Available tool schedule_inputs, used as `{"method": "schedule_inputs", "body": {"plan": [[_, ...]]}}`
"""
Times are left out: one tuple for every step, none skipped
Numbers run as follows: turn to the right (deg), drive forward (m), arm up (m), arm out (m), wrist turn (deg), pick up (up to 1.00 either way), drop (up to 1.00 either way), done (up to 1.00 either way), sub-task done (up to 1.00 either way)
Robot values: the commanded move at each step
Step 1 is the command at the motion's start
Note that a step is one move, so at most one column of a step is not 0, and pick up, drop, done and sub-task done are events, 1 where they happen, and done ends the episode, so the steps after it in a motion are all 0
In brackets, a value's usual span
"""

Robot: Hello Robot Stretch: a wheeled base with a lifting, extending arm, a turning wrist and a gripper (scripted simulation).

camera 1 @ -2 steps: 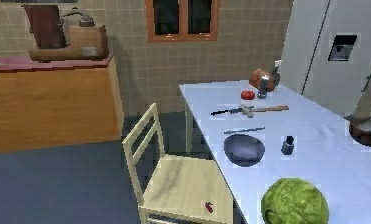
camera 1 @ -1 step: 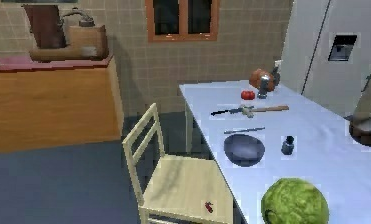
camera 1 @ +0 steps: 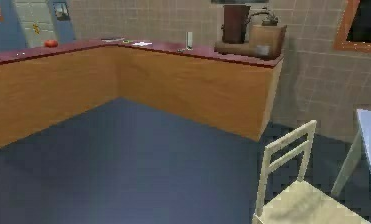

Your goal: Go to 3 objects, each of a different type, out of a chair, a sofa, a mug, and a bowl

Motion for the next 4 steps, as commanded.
{"method": "schedule_inputs", "body": {"plan": [[-45.0,0.0,0.0,0.0,0.0,0.0,0.0,0.0,0.0],[-45.0,0.0,0.0,0.0,0.0,0.0,0.0,0.0,0.0],[0.0,0.15,0.0,0.0,0.0,0.0,0.0,0.0,0.0],[27.0,0.0,0.0,0.0,0.0,0.0,0.0,0.0,0.0]]}}
